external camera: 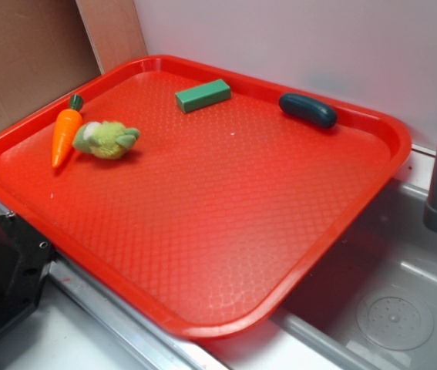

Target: Grab the carrot.

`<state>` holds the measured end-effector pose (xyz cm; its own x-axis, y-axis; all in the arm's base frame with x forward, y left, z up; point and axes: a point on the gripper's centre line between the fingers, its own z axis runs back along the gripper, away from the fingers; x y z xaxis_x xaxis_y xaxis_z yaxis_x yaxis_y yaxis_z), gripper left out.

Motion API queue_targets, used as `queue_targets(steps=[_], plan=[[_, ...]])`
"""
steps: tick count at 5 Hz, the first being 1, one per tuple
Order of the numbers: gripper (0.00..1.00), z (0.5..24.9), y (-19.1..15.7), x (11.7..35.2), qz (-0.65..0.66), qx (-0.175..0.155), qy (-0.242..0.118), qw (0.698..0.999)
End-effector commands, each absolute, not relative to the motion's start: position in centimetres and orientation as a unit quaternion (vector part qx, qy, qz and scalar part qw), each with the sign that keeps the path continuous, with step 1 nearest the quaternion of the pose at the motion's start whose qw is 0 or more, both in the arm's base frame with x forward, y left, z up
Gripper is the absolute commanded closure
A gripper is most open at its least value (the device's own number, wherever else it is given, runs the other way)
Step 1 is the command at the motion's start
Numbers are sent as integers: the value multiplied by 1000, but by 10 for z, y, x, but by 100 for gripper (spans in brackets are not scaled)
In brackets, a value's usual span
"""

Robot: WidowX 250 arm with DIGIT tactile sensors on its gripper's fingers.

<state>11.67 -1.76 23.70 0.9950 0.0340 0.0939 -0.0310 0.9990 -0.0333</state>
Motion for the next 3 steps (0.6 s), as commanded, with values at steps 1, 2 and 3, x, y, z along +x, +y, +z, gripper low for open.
queue_targets(steps=[1, 2, 3], plan=[[0, 237, -18, 117, 16, -16, -47, 999], [0, 237, -11, 119, 52, -30, -47, 997], [0, 225, 0, 132, 124, -34, -46, 991]])
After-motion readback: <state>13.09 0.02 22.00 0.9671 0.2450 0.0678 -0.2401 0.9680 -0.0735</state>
